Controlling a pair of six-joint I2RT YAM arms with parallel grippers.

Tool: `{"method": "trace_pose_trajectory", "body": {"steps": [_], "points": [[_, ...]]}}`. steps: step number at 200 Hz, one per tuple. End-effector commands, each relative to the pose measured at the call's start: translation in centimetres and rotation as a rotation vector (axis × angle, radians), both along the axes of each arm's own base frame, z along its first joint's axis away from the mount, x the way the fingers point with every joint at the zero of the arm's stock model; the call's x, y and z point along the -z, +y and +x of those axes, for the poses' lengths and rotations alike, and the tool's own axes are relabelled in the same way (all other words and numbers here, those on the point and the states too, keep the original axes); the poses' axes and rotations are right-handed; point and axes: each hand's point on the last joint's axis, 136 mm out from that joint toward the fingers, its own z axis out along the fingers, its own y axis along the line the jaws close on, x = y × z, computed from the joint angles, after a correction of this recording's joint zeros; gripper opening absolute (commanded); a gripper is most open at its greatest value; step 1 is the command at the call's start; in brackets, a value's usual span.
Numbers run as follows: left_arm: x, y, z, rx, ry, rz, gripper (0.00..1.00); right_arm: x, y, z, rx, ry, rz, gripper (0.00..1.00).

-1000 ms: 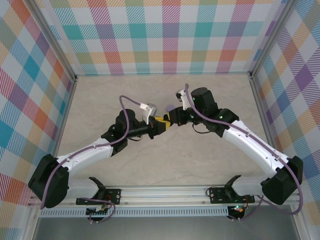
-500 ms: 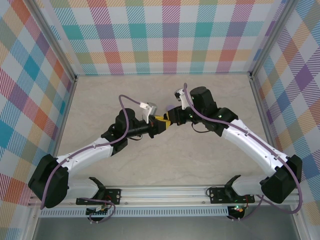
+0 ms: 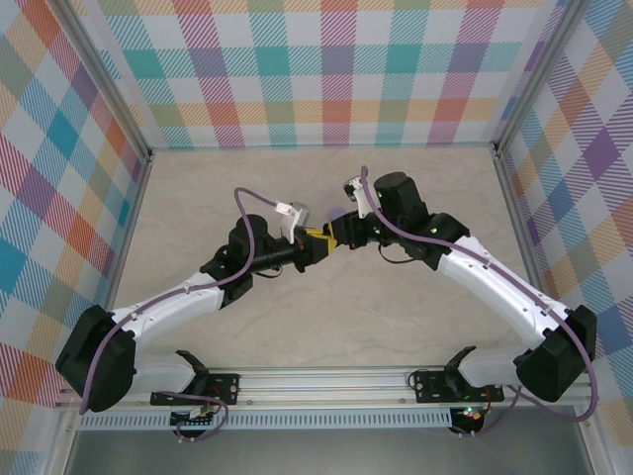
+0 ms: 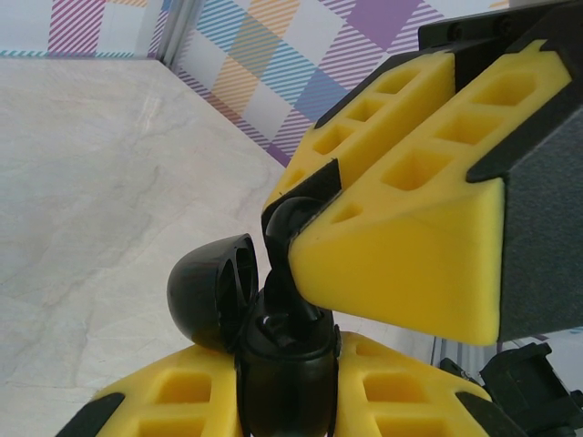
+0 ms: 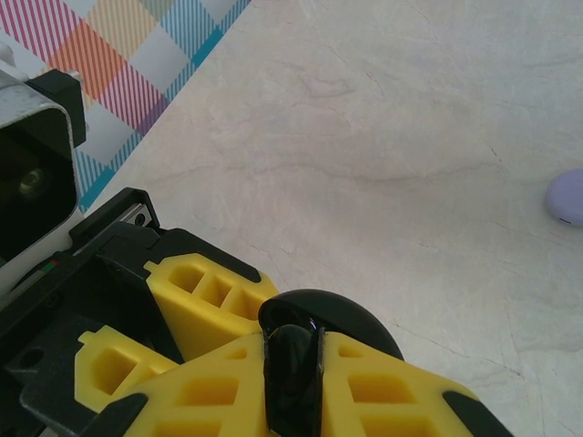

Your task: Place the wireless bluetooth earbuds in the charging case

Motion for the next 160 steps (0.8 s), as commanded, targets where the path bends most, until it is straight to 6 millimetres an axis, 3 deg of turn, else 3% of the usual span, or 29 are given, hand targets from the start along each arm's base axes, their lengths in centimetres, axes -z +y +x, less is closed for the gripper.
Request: {"method": "trace_pose_trajectory", "body": {"steps": [1, 160], "points": [[-2.82, -0.08, 0.13, -0.02, -0.055, -0.055, 0.06, -0.9, 0.48, -0.16, -0.03, -0.027, -0.001, 0.18], [-3.4, 0.67, 0.44, -0.068, -0.073, -0.064, 0.05, -0.68, 0.74, -0.56, -0.037, -0.013, -0.031, 0.18]]}}
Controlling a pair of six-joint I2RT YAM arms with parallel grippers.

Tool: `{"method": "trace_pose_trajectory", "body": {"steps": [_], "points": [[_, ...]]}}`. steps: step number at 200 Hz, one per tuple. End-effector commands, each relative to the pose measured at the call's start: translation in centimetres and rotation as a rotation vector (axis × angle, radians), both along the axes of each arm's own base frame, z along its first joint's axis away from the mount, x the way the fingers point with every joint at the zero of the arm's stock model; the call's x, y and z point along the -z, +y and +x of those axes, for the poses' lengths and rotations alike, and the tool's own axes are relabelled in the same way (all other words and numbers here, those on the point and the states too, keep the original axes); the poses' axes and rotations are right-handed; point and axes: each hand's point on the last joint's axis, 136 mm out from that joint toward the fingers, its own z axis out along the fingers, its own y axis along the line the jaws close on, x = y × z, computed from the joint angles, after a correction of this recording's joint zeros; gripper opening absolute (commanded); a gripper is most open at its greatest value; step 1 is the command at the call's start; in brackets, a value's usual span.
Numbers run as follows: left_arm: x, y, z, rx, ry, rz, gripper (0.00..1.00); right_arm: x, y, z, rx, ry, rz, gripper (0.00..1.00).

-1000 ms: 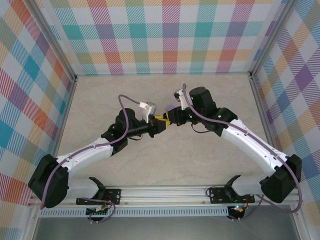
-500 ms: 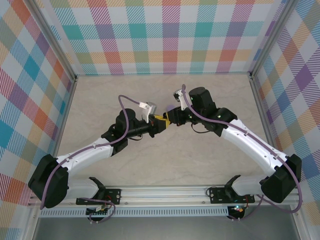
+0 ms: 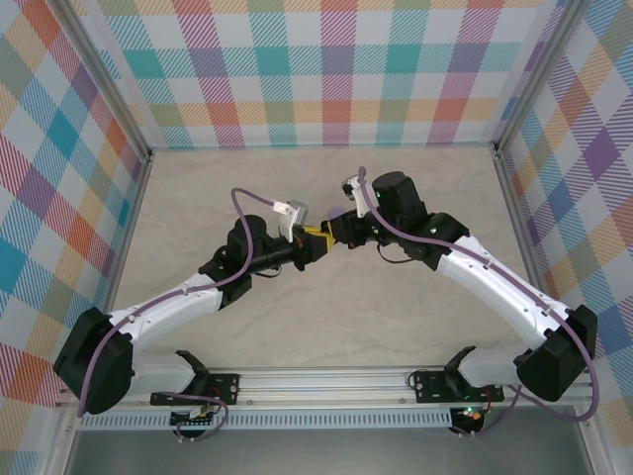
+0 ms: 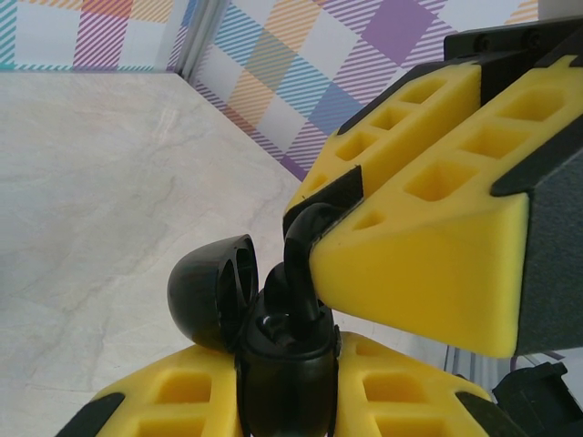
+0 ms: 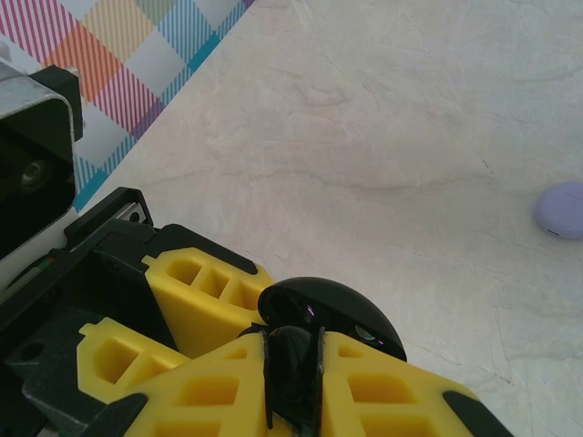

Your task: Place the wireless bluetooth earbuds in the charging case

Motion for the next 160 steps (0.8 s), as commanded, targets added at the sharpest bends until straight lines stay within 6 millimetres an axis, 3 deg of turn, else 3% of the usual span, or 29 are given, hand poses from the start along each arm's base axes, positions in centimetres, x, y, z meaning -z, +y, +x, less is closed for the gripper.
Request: {"method": "trace_pose_trajectory", "body": {"steps": [1, 97, 160], "points": [[-2.93, 0.22, 0.0, -0.024, -0.065, -0.059, 0.05, -0.14, 0.56, -0.63, -0.04, 0.016, -0.017, 0.18], [-3.05, 0.32, 0.11, -0.03, -0.086, -0.054, 0.05, -0.2, 0.78, -1.11, -0.059, 0.021, -0.055, 0.19], [-3.0, 0.11, -0.23, -0.006, -0.093, -0.049, 0.05, -0.16, 0.55, -0.99, -0.043, 0.019, -0.069, 0.28]]}}
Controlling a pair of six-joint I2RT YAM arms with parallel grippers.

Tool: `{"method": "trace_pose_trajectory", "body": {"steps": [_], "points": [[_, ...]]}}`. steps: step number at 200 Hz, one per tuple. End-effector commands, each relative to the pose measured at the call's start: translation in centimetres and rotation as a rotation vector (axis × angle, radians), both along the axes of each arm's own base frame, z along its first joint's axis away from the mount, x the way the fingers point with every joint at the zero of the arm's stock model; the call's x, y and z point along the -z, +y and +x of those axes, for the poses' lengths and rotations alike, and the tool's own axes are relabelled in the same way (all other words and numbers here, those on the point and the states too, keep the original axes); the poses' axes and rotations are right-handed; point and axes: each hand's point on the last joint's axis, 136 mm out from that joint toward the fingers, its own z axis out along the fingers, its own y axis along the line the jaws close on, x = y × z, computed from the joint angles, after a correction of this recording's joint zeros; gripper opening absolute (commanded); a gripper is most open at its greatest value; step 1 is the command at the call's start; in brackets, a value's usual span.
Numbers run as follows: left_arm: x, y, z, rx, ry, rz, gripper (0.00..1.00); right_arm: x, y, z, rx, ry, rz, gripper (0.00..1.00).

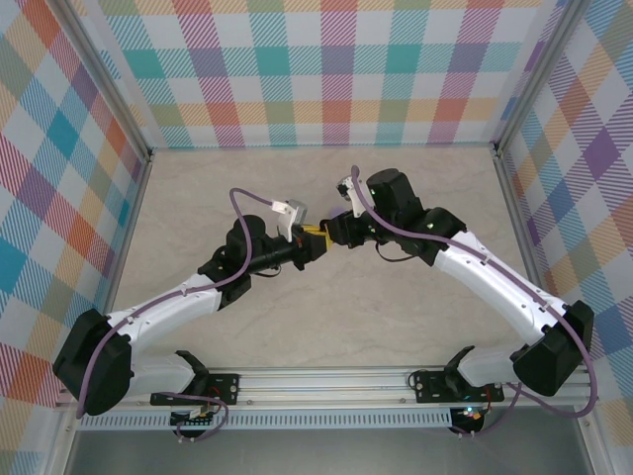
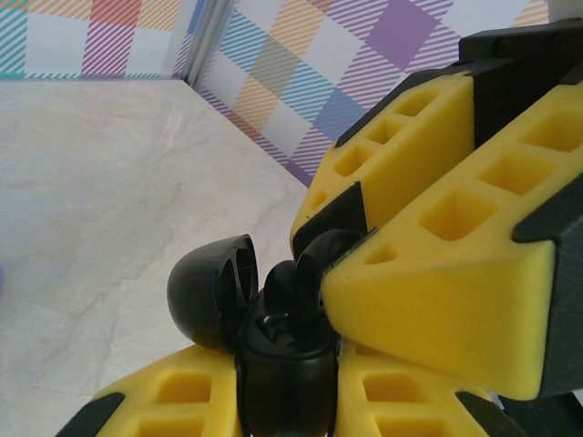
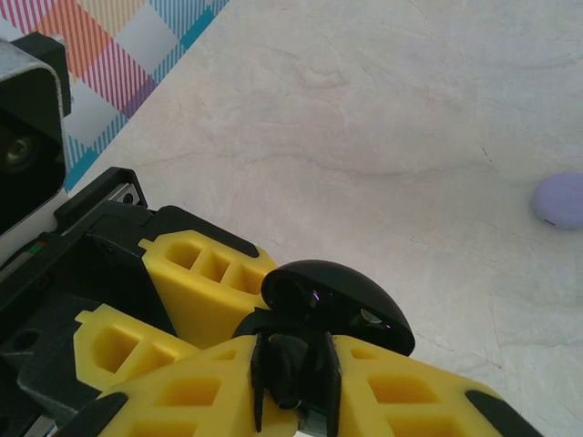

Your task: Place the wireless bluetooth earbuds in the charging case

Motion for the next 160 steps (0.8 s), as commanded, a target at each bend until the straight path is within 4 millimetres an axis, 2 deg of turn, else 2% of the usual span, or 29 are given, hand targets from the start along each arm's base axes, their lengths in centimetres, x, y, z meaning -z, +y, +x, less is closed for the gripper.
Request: {"method": "trace_pose_trajectory", "body": {"steps": [1, 64, 160], "points": [[-2.8, -0.1, -0.4, 0.008, -0.08, -0.05, 0.05, -0.3, 0.3, -0.6, -0.024, 0.006, -0.013, 0.28], [-2.6, -0.2, -0.5, 0.021, -0.077, -0.048, 0.05, -0.2, 0.5, -0.4, -0.021, 0.014, -0.016, 0.34], [-2.2, -0.1, -0.8, 0.028, -0.077, -0.034, 0.05, -1.5, 0.5, -0.5, -0.015, -0.003, 0.011, 0.41]]}}
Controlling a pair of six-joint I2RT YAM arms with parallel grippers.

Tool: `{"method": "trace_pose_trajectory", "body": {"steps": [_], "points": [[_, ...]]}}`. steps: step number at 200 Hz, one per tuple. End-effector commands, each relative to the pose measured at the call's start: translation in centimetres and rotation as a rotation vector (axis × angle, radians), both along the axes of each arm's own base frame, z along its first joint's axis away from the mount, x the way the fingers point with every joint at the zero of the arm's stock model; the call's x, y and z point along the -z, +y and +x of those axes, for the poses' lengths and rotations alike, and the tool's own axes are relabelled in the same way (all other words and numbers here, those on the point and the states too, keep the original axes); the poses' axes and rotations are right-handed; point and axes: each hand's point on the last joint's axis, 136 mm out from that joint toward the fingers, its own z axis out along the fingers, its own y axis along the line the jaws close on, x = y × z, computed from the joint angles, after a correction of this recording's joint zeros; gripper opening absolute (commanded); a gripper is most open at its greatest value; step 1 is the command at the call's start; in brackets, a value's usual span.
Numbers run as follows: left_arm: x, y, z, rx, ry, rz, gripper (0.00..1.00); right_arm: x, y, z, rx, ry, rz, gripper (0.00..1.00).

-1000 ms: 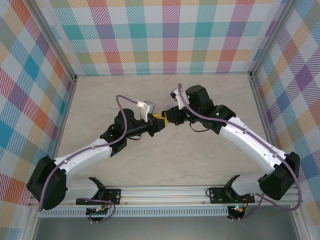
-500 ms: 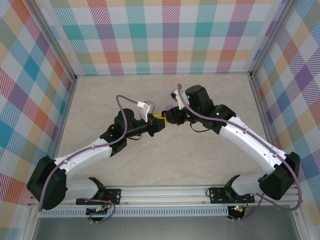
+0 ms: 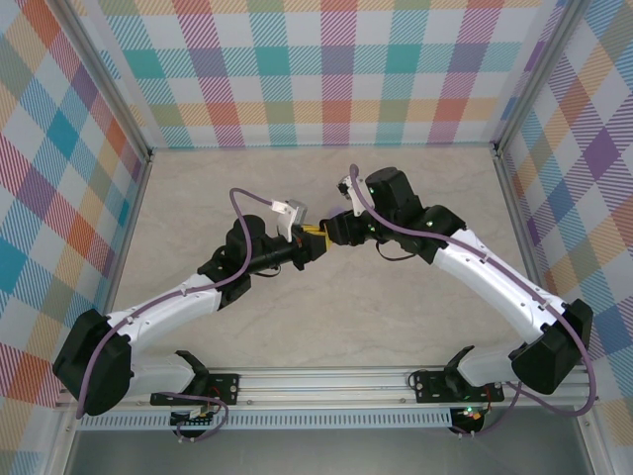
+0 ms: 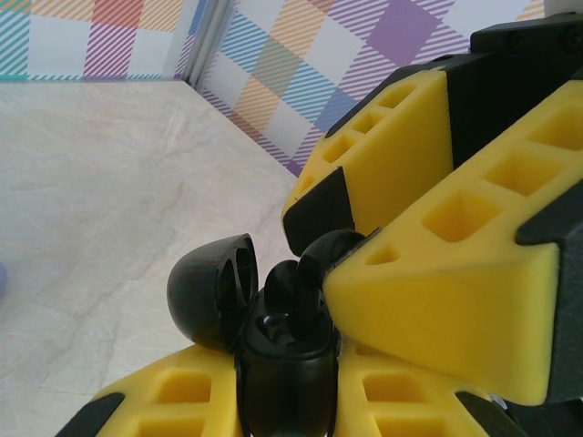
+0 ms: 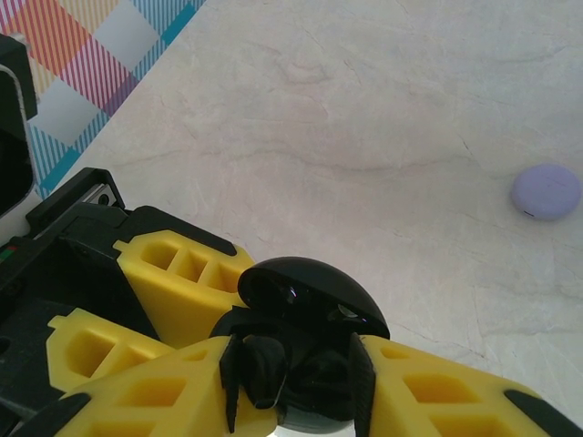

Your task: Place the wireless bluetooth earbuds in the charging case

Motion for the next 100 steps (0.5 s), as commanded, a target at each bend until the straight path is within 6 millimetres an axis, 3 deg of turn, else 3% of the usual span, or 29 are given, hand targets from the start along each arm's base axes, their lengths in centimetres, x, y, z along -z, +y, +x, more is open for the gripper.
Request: {"method": "trace_pose_trajectory", "body": {"steps": [1, 100], "points": [[-2.2, -0.1, -0.7, 0.027, -0.074, -0.037, 0.05, -1.7, 0.8, -0.8, -0.039, -0.007, 0.039, 0.41], [-1.7, -0.4, -1.0, 0.051, -0.071, -0.021, 0.05, -3.2, 0.9, -0.7, -0.029, -0.02, 0.075, 0.45]]}}
